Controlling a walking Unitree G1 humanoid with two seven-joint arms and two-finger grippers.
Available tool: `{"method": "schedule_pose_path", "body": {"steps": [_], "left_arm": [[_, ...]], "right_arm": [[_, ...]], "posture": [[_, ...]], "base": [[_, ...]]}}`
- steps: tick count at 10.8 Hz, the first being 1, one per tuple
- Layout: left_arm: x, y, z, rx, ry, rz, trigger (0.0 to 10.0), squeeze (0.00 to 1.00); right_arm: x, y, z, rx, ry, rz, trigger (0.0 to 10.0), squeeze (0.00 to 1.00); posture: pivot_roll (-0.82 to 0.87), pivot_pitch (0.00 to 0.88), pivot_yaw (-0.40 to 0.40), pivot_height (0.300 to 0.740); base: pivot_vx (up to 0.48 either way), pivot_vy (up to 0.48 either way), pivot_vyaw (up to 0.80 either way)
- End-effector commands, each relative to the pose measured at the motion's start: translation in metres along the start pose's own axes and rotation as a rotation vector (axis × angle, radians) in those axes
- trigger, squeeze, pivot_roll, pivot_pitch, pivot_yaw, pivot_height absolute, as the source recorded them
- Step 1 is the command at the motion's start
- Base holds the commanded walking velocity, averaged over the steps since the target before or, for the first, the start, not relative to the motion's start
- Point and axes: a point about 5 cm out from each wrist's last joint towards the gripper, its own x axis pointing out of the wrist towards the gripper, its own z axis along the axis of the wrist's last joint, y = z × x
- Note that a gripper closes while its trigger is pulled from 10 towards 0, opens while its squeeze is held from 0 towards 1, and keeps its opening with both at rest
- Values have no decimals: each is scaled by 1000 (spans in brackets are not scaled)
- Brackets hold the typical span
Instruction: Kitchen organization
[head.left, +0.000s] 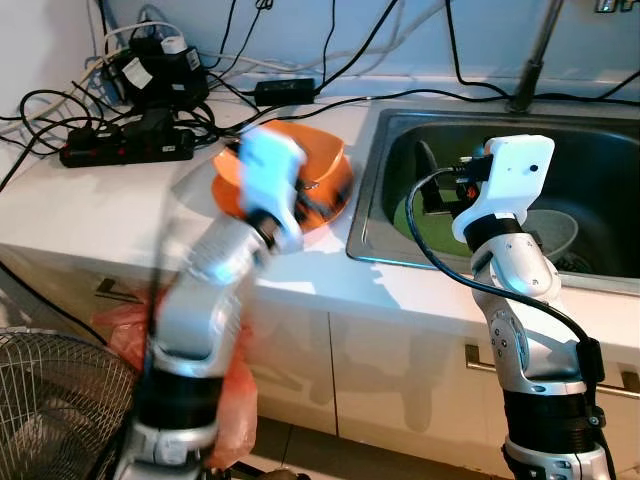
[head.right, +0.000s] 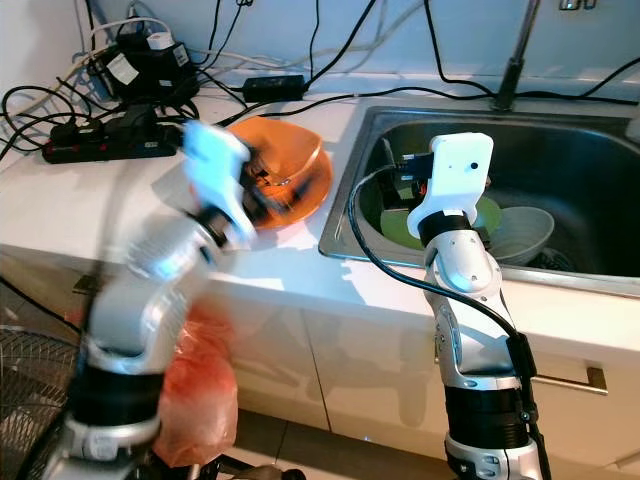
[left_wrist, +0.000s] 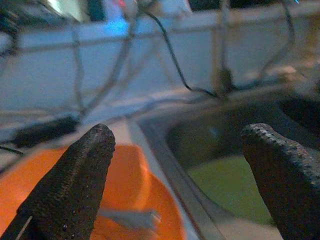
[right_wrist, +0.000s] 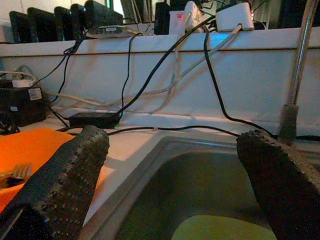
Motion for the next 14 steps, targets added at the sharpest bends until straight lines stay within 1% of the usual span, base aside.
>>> {"method": "schedule_pose_path", "body": {"steps": [1,4,5,7,8,9,10,11,12,14], "left_arm": [[2,10,3,12,-14,49,10000,0],[8,21,5,46,-30,142,10000,0],[9,24,2,67,-25,176,10000,0],[10,25,0,62,-36,211,10000,0],[14,27,-2,67,-43,239,10000,0],[15,27,-4,62,-45,252,10000,0],[18,26,-6,51,-50,263,10000,0],[24,22,-6,40,-66,260,10000,0],[27,21,-6,35,-70,260,10000,0],[32,18,-8,15,-80,261,10000,0]], "right_arm": [[0,1,2,-2,-8,6,10000,0],[1,1,4,-2,-16,-1,10000,0],[2,4,6,1,-19,11,10000,0],[3,11,5,2,-15,41,10000,0],[8,15,5,0,-17,65,10000,0],[9,18,7,2,-26,72,10000,0],[10,19,12,7,-41,73,10000,0],[12,18,13,1,-49,75,10000,0],[13,18,13,-2,-49,77,10000,0],[15,16,15,-27,-53,63,10000,0]], "posture": [[20,21,120,740],[11,8,120,740],[14,3,108,740],[24,0,87,740],[18,0,72,740],[10,0,71,740],[-2,0,69,740],[-16,0,62,740],[-22,0,61,740],[-38,0,58,740]], "base": [[0,0,0],[0,0,0],[0,0,0],[0,0,0],[0,0,538],[0,0,538],[0,0,0],[0,0,0],[0,0,0],[0,-454,0]]}}
